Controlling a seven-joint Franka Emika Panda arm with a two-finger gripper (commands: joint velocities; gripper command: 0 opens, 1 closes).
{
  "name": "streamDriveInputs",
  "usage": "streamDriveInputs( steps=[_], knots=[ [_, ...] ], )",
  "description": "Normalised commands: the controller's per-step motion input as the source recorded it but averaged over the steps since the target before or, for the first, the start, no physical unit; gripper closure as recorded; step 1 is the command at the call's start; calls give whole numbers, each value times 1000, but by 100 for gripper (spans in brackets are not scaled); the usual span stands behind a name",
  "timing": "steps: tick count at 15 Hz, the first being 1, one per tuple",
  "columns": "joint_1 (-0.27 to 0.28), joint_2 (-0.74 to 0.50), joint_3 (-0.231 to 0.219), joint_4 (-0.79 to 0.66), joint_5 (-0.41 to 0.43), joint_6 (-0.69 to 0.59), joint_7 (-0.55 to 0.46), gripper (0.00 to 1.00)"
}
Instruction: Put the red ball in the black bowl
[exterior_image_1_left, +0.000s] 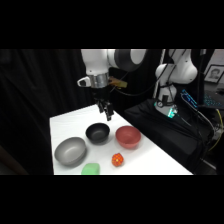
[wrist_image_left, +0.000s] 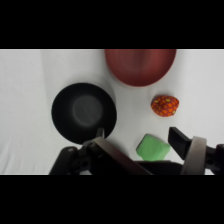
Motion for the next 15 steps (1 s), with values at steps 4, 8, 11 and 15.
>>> streamDriveInputs(
  steps=[4, 8, 11, 15],
  knots=[
    [-5, 33, 10, 19, -46, 39, 36, 0],
    [26, 37, 30, 16, -55, 131, 83, 0],
    [53, 43, 49, 6, -16, 199, 89, 0],
    [70, 53, 50, -14, -5, 212, 78, 0]
  ],
)
